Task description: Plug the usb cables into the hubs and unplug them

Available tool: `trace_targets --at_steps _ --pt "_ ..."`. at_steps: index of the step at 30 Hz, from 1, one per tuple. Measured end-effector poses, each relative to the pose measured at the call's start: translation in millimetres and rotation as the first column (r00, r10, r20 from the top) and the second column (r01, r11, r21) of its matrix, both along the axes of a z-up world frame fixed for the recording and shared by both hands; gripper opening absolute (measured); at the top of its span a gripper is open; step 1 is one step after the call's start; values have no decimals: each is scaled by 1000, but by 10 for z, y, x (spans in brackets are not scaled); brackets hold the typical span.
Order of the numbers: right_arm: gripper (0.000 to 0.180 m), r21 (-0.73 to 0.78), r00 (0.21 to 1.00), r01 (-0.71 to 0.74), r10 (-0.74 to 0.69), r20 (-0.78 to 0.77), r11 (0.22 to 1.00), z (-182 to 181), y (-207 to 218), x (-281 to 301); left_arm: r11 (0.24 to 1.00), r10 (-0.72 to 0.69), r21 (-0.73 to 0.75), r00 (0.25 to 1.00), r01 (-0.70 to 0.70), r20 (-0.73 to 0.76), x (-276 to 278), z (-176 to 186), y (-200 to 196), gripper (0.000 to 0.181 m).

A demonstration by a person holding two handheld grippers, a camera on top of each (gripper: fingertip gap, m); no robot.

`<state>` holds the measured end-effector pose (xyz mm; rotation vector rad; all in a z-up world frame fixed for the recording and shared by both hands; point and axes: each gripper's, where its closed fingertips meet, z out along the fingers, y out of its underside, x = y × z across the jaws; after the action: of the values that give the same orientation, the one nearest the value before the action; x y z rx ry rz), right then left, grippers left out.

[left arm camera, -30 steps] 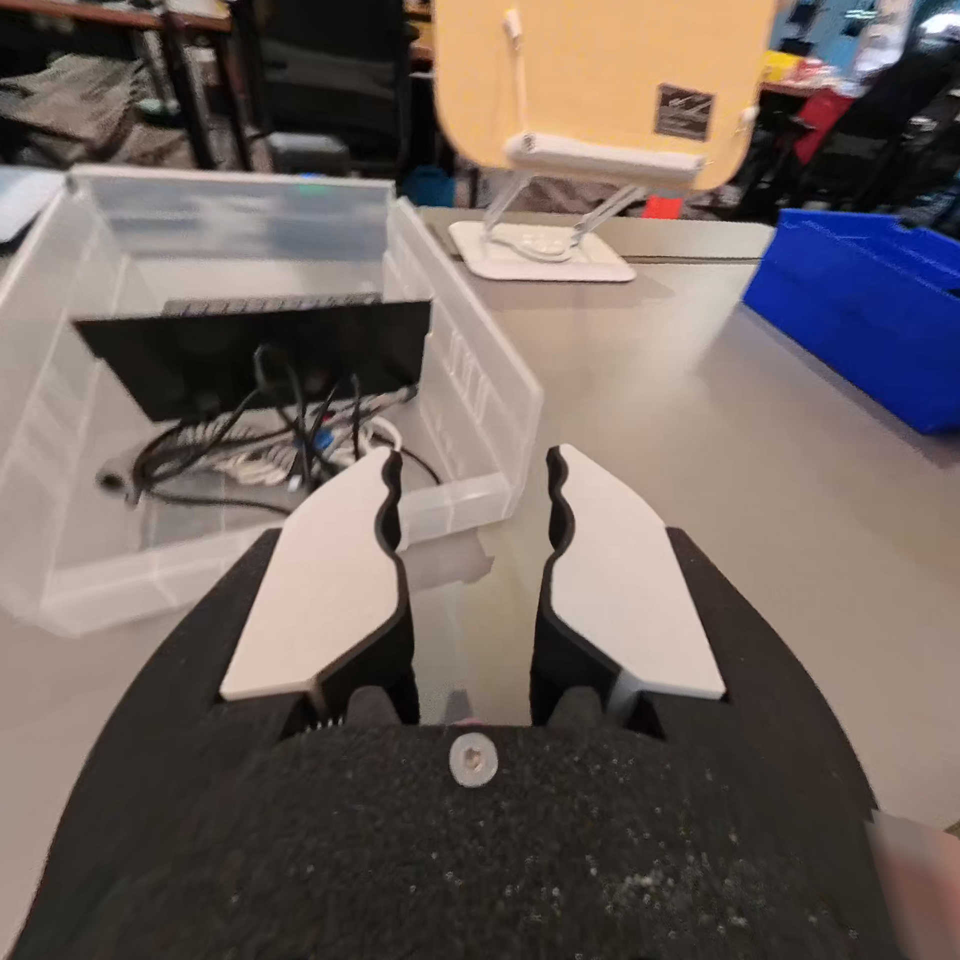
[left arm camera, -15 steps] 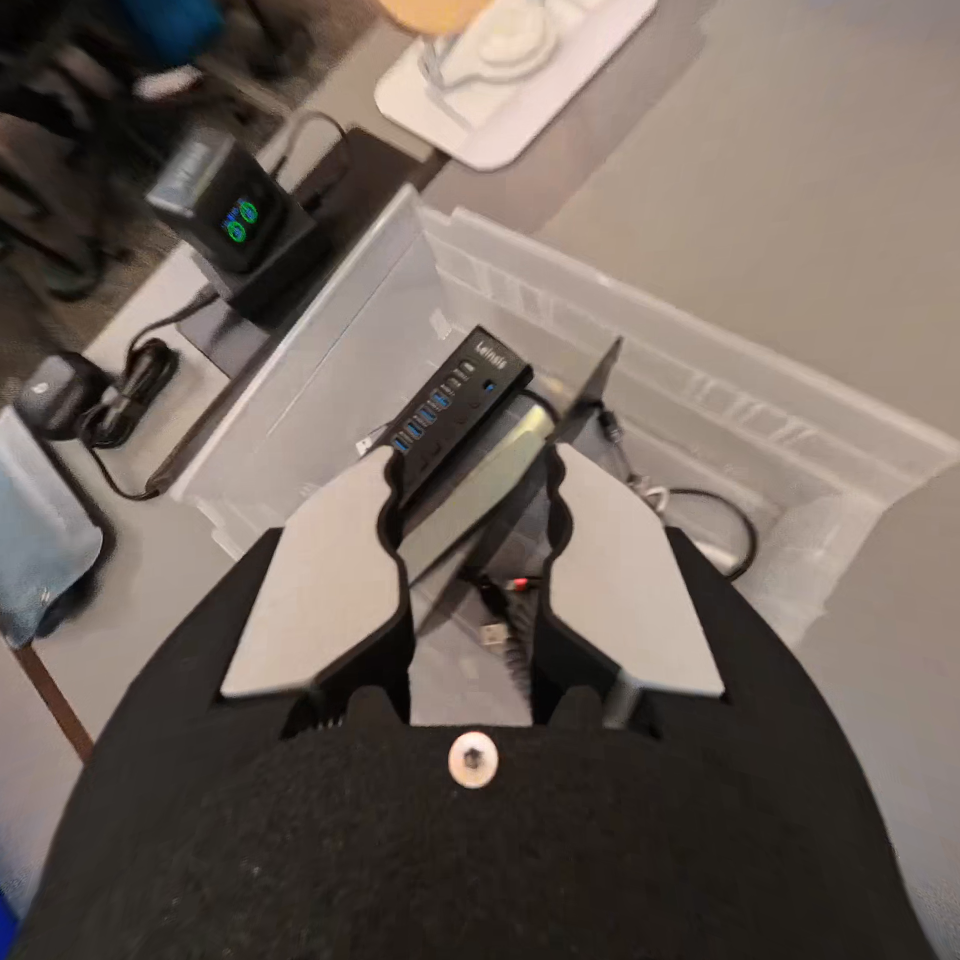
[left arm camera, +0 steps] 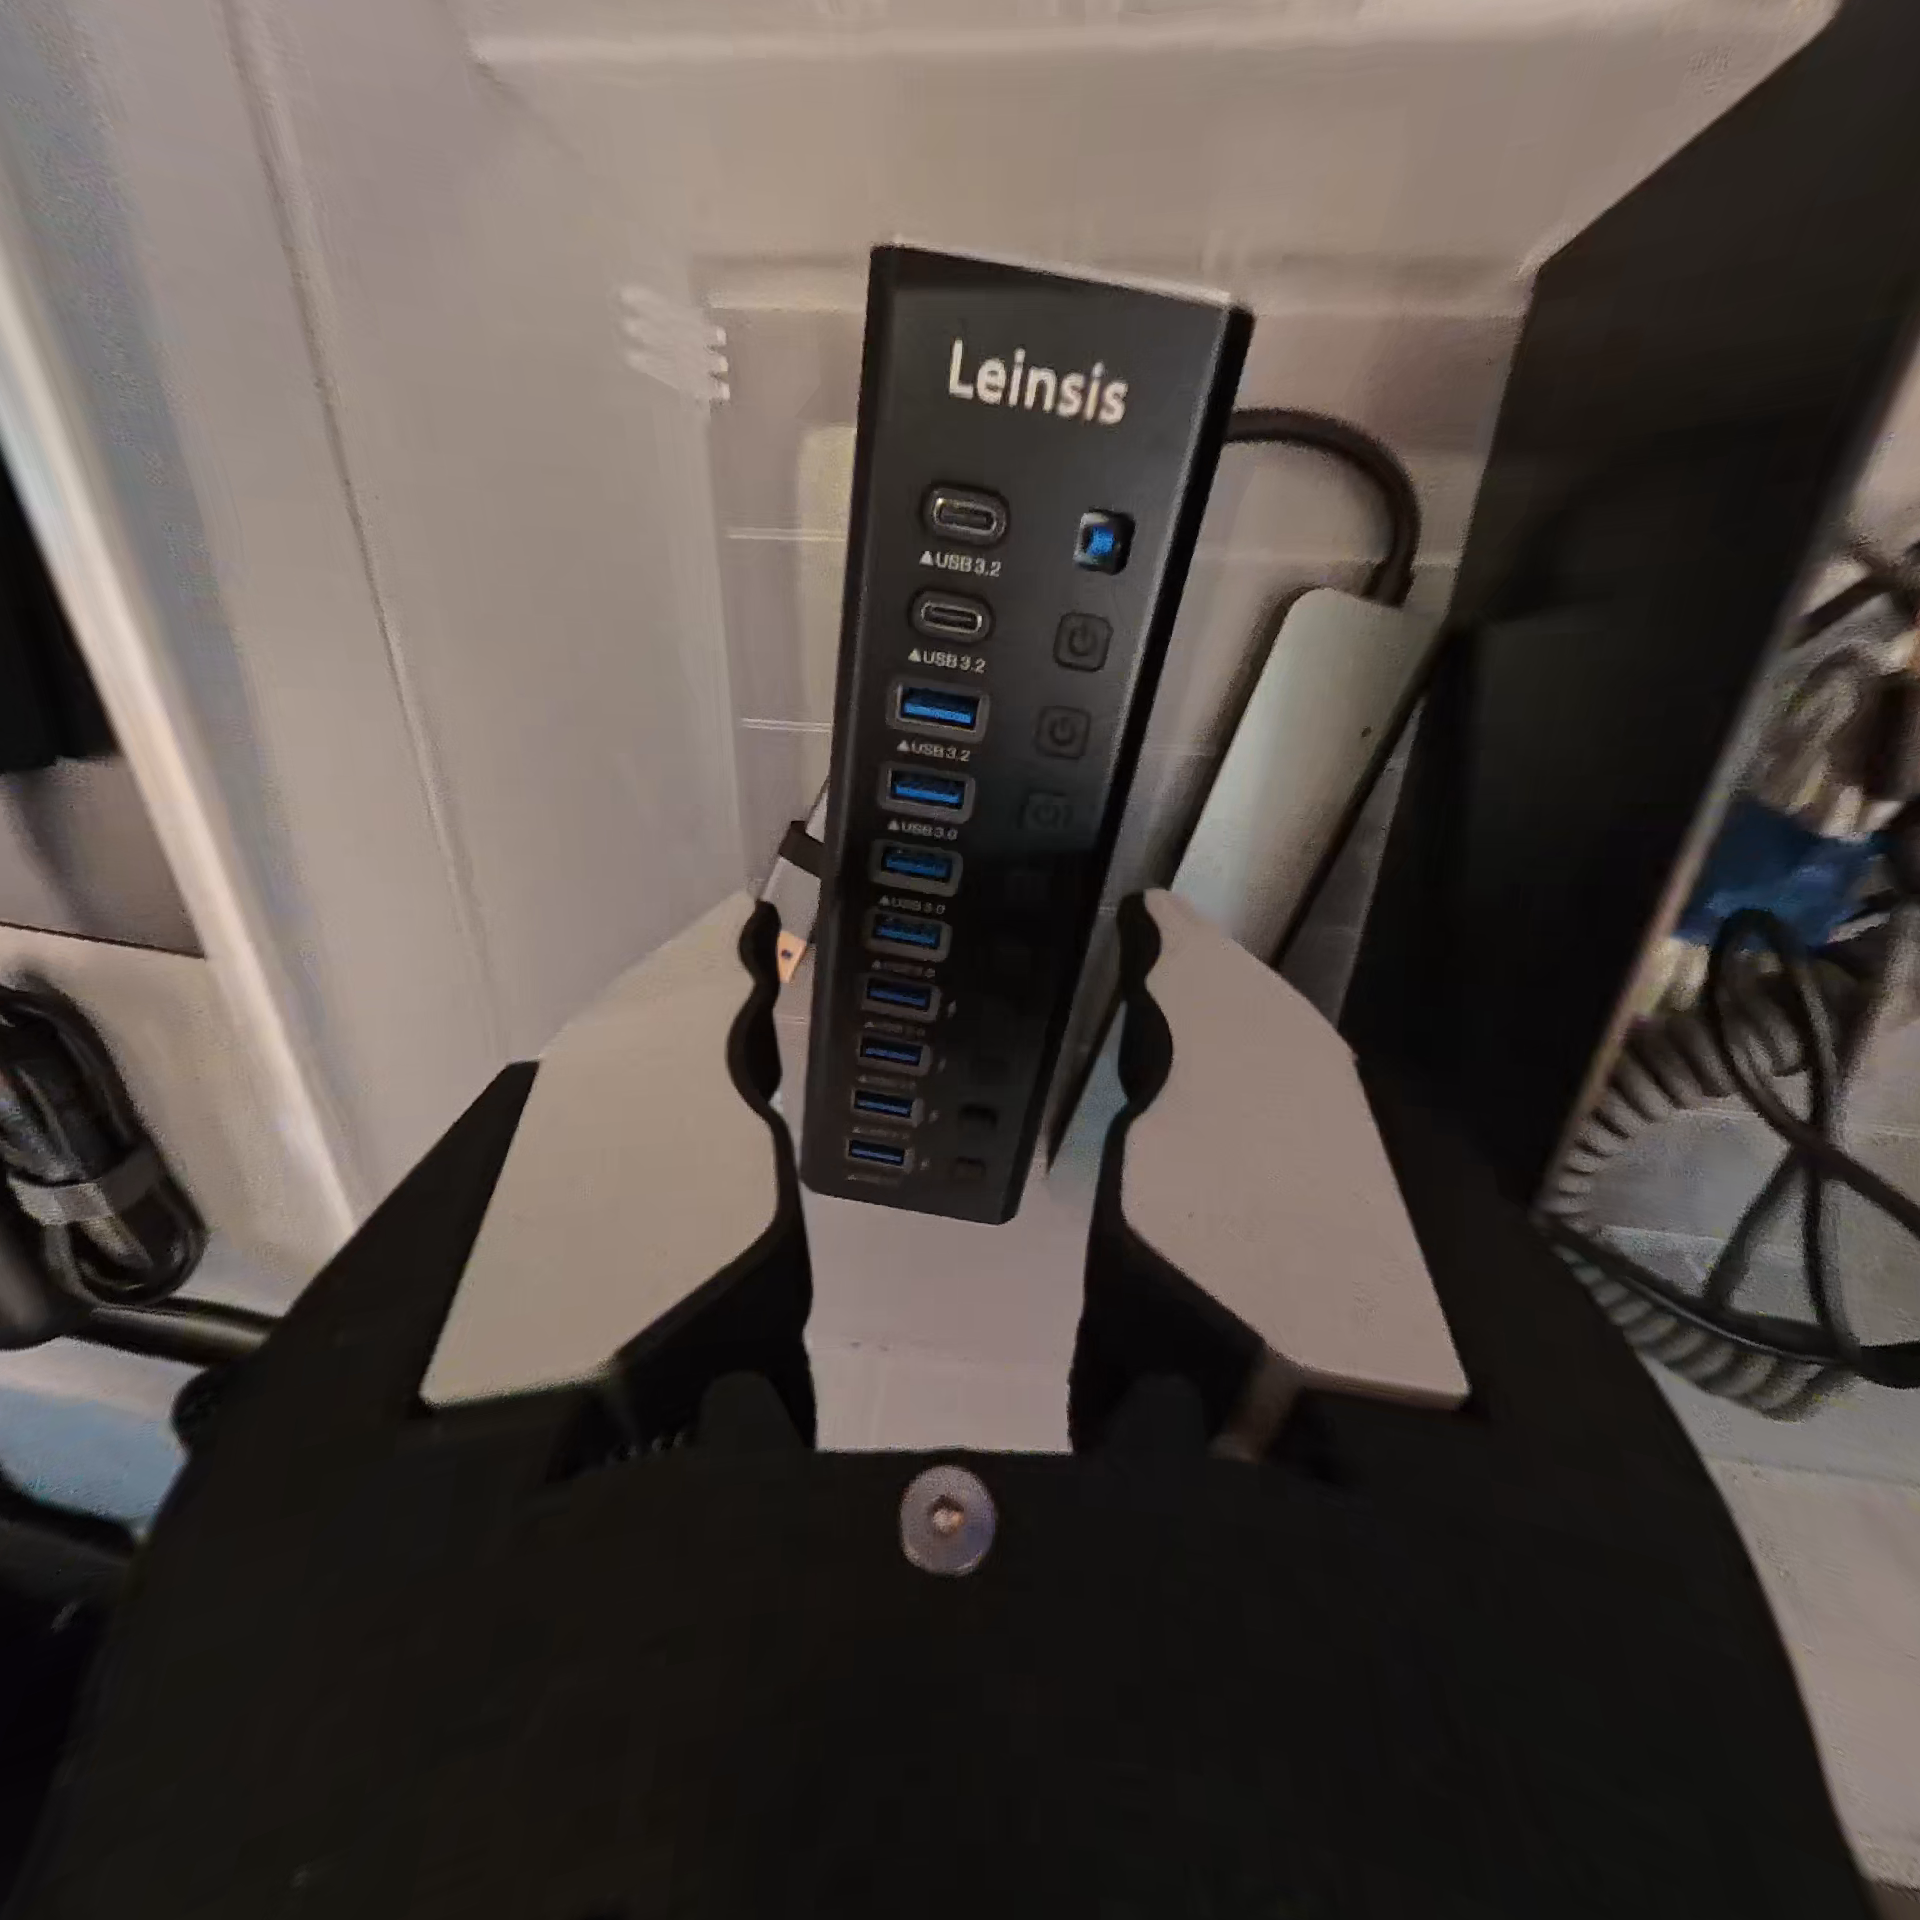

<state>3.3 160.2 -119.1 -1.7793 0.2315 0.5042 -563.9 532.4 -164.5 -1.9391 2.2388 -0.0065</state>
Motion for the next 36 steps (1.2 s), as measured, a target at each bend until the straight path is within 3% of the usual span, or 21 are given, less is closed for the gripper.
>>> trace_targets --at_steps 7,13,17,21,25,28,30,32,36 --pt "52 34 998 -56 55 32 998 65 29 -108 999 -30 -16 988 28 -151 -32 -222 -5 59" --pt "52 122 979 -143 122 164 982 260 -4 -332 997 10 73 991 0 -133 -5 -177 66 59" --pt "50 206 959 -174 118 259 963 479 -49 -490 965 102 240 994 -106 28 82 190 139 59" --pt "49 274 934 -176 72 350 945 770 -8 -684 857 195 412 935 -309 296 103 886 149 59" --pt "50 314 920 -286 168 353 905 999 223 -1204 738 211 401 750 -543 627 327 1634 -135 59" --pt "51 249 887 -402 307 346 881 994 507 -1698 733 233 163 470 -660 852 712 2098 -498 59" --pt "51 187 857 -469 394 331 863 944 700 -2027 771 277 -62 247 -634 928 1046 2319 -779 59" --pt "57 124 813 -544 485 322 830 884 862 -2371 796 340 -240 83 -555 937 1385 2432 -1050 59" --pt "58 95 766 -603 541 347 792 997 1159 -2892 796 456 -429 -44 -427 889 2020 2371 -1509 59"
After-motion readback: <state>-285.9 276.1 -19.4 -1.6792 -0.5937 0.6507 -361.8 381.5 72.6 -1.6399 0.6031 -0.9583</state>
